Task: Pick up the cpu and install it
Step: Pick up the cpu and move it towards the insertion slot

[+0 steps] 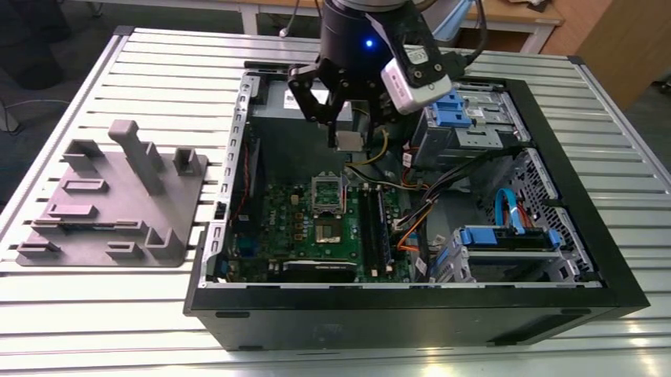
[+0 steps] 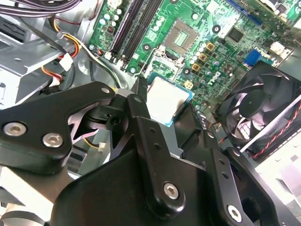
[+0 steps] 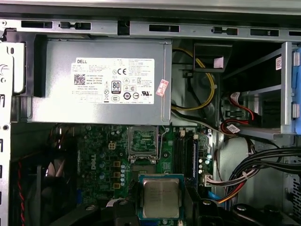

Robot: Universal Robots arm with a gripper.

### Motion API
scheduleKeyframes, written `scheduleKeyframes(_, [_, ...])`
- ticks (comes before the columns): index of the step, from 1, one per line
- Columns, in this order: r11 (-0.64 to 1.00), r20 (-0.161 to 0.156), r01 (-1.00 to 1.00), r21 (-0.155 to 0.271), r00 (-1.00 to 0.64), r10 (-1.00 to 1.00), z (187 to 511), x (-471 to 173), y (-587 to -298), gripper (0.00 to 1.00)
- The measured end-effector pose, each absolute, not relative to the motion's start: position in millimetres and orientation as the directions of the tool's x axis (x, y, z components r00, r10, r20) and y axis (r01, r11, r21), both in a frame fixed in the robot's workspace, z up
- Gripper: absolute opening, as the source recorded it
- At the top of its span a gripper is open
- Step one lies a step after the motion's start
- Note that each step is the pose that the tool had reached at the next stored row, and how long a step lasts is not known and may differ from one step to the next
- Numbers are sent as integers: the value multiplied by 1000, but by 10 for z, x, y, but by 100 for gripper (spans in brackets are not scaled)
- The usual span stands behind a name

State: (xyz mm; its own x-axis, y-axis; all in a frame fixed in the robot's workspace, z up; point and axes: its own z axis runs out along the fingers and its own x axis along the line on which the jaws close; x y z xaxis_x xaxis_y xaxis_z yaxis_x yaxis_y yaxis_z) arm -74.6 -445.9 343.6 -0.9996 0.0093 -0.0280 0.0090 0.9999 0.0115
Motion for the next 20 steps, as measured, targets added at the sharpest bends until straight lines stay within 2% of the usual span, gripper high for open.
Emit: scheduleKeyframes(20, [1000,-28,9,12,-1000,9,3108,-808,-4658,47])
